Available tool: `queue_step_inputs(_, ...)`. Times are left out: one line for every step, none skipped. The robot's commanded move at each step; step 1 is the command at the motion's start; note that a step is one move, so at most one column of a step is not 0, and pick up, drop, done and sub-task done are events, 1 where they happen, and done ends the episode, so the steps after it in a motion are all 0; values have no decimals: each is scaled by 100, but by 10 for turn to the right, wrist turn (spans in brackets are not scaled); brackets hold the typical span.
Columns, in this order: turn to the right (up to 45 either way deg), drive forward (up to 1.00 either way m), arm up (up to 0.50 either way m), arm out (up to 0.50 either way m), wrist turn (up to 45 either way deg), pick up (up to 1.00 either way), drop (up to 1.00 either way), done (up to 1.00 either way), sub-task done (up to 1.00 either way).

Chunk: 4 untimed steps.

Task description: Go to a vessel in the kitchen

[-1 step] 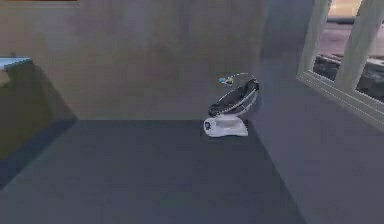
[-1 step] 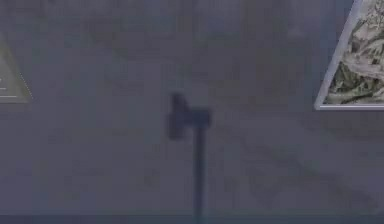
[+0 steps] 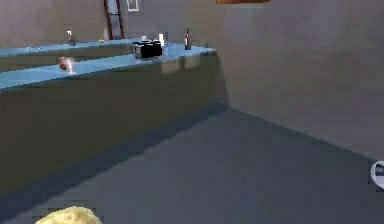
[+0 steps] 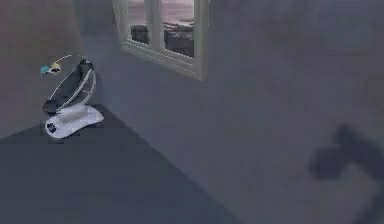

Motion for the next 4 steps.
queue_step_inputs(-450, 0, 0, 0, 0, 0, 0, 0, 0)
queue_step_inputs(-450, 0, 0, 0, 0, 0, 0, 0, 0)
queue_step_inputs(-210, 0, 0, 0, 0, 0, 0, 0, 0)
queue_step_inputs(0, 50, 0, 0, 0, 0, 0, 0, 0)
